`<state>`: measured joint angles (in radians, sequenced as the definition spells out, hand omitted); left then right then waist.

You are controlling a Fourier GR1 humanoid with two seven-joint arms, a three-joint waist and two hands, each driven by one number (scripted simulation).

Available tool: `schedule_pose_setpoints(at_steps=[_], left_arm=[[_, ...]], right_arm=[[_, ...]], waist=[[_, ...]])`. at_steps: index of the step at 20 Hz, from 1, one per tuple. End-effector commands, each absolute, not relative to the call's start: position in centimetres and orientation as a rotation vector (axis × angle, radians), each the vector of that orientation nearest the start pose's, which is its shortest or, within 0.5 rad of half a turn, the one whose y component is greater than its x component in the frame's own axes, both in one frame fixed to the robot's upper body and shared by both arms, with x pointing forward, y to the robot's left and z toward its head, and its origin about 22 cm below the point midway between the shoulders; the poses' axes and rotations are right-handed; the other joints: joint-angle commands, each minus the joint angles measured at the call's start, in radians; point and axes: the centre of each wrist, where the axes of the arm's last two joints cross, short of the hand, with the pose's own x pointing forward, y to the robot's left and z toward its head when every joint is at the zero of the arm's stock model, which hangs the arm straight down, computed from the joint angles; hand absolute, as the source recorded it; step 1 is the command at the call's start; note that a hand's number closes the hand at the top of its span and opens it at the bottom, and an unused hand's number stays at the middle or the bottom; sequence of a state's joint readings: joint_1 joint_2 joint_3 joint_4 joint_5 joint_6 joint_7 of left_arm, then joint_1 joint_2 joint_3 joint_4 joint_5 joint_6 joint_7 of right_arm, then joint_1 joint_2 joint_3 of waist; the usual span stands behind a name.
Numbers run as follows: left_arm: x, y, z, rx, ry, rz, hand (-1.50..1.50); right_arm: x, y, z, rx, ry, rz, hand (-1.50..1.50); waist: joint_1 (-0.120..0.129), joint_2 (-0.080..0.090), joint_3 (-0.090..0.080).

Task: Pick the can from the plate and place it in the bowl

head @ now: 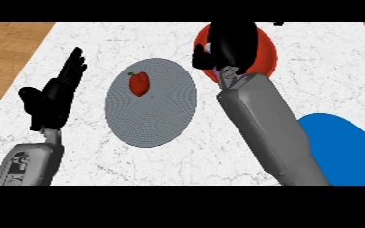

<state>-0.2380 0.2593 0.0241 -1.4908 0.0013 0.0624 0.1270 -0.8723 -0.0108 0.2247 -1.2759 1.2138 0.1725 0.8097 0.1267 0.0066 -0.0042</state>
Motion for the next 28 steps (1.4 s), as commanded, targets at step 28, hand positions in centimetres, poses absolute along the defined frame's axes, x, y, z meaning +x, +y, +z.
schedule_pose_setpoints(at_steps=[28], left_arm=[[27.7, 29.5, 5.2, 0.285, -1.593, -0.095, 0.00]], right_arm=[[45.9, -9.9, 14.4, -1.213, -1.397, 0.414, 1.50]], waist=[[-0.079, 0.011, 0.004]])
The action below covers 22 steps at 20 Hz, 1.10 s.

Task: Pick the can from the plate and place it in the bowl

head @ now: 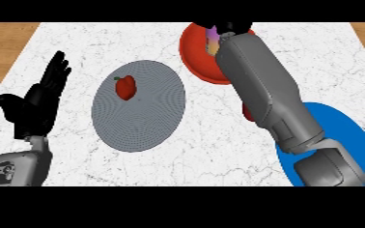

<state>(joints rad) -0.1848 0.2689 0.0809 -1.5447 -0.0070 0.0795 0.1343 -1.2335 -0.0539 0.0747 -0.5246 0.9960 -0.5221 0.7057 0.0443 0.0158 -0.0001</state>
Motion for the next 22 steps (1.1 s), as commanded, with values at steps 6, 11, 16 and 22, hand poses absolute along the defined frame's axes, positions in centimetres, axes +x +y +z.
schedule_pose_setpoints(at_steps=[6, 11, 16, 22], left_arm=[[28.8, 29.4, 7.3, 0.277, -1.616, -0.105, 0.00], [28.5, 29.9, 7.0, 0.265, -1.595, -0.114, 0.00], [28.0, 30.6, 5.0, 0.314, -1.589, -0.102, 0.00], [27.6, 30.0, 5.0, 0.313, -1.578, -0.091, 0.00]], right_arm=[[46.8, -15.1, 12.3, -1.117, -1.048, 0.439, 1.50], [46.4, -15.2, 10.4, -0.986, -1.101, 0.532, -1.50], [46.8, -17.4, 12.6, -0.864, -1.339, 0.220, -1.50], [45.9, -18.1, 12.3, -0.714, -1.561, -0.237, -1.50]], waist=[[0.013, 0.009, 0.001], [0.012, 0.005, 0.001], [-0.008, 0.002, 0.002], [-0.024, -0.008, 0.005]])
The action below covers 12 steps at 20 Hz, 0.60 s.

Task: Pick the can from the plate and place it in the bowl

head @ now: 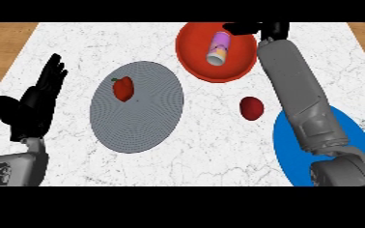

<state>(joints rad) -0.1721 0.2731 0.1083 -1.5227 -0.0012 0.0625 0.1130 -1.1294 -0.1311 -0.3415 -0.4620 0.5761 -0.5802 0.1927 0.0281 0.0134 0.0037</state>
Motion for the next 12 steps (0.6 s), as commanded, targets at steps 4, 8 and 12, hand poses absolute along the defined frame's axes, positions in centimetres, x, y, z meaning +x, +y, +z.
schedule_pose_setpoints(at_steps=[4, 8, 12], left_arm=[[27.6, 30.4, 5.6, 0.337, -1.571, -0.066, 0.00], [27.7, 30.7, 5.0, 0.329, -1.563, -0.069, 0.00], [26.7, 31.7, 5.5, 0.361, -1.556, -0.056, 0.00]], right_arm=[[44.4, -23.8, 10.0, -0.609, -1.594, -0.254, -1.50], [43.0, -26.8, 9.7, -0.559, -1.554, -0.236, -1.50], [38.6, -32.1, 6.0, -0.516, -1.571, -0.239, -1.50]], waist=[[-0.034, -0.016, -0.002], [-0.040, -0.017, -0.004], [-0.053, -0.022, -0.003]])
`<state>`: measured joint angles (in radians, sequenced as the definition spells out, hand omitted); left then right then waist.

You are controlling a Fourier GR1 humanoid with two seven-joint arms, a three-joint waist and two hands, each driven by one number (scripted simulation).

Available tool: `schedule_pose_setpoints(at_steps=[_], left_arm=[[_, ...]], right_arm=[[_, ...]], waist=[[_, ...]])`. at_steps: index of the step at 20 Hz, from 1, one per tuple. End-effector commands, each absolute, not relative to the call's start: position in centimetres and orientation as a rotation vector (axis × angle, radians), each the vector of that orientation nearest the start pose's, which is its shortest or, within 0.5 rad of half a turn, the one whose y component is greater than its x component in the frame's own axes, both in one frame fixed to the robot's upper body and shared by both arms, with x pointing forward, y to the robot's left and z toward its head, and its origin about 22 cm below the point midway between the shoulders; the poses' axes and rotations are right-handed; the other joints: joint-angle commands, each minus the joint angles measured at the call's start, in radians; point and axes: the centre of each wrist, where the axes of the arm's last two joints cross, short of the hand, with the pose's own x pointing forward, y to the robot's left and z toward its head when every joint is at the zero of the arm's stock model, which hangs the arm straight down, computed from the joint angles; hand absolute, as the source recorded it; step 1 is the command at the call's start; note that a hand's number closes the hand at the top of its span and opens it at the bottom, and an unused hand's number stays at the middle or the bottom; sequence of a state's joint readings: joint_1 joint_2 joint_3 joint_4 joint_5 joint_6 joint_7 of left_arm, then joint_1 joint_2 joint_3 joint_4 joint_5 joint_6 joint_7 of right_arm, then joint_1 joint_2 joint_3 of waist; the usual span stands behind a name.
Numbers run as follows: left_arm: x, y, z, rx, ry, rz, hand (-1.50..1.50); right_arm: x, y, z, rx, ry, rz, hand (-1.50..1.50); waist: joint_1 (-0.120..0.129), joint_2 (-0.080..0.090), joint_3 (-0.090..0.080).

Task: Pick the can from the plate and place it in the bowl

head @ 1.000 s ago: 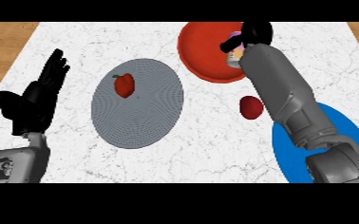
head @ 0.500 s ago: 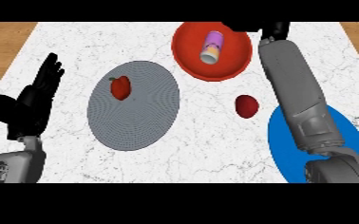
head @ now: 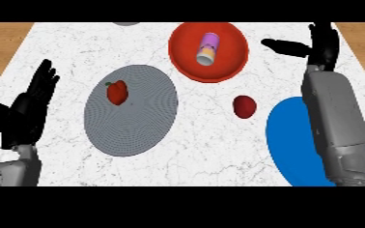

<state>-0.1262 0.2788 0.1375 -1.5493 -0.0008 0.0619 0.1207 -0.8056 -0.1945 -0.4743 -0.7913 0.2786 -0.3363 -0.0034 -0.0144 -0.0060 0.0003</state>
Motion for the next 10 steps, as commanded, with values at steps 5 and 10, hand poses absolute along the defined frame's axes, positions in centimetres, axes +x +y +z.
schedule_pose_setpoints(at_steps=[5, 10], left_arm=[[26.7, 31.3, 5.3, 0.357, -1.565, -0.057, 0.00], [27.2, 30.9, 5.3, 0.332, -1.568, -0.060, 0.00]], right_arm=[[34.6, -33.1, 5.5, -0.393, -1.614, -0.253, -1.50], [31.8, -33.8, 8.6, -0.366, -1.690, -0.248, -1.50]], waist=[[-0.004, -0.001, -0.001], [0.005, 0.003, -0.001]])
